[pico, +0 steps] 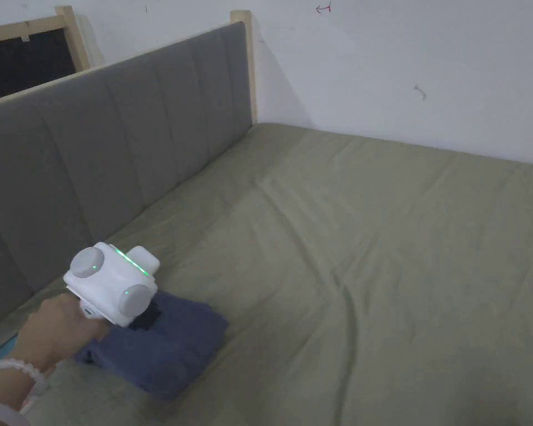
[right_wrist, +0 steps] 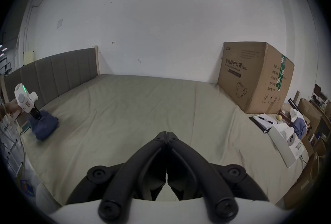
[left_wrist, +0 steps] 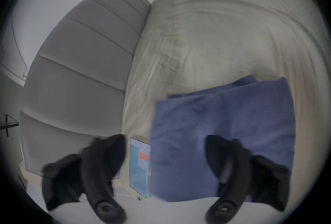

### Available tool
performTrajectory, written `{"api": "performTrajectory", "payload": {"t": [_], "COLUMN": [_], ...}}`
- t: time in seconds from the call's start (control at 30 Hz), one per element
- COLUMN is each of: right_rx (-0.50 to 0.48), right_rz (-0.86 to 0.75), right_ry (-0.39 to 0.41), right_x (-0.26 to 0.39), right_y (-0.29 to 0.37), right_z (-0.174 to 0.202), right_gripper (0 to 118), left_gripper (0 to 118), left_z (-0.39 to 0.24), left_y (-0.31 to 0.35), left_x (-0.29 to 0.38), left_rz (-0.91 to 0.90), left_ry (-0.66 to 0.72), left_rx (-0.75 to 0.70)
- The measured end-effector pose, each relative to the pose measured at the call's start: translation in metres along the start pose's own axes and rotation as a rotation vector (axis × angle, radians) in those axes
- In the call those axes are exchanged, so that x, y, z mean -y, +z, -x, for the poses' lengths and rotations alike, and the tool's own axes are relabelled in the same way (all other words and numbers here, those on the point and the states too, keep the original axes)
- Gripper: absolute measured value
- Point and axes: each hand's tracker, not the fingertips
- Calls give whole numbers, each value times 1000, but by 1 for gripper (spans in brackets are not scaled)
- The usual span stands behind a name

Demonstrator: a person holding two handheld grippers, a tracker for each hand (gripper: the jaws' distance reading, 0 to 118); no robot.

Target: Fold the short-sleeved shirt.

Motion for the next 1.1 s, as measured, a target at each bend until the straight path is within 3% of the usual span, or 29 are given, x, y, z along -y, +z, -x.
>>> {"api": "performTrajectory", "payload": {"t": [0.03,0.27,0.3,0.43,0.6,0.8,1.1], "right_rx": [0,-25,-26,-39,-35,-44,-13], "right_rz": [5,12,8,-15,-70,-127,-199], "right_ry": [0,-14,-13,-30,-49,-86,-139], "right_x": [1,2,1,-2,-16,-34,-46], "right_y": [0,4,6,16,30,46,76], "right_z": [0,-2,-2,-9,-20,-42,-91], "right_gripper": [0,0,0,0,0,0,0], "left_gripper": [107,105,97,0,0,0,0], "left_z": [4,13,9,-21,-67,-128,-198], "left_y": [9,79,98,165,253,337,415], "left_x": [2,17,17,17,15,17,23], "left_rz": [-25,-155,-177,-325,-501,-722,-842], "left_ry": [30,338,370,380,398,473,471], "left_rx": [16,250,301,371,448,433,423]}}
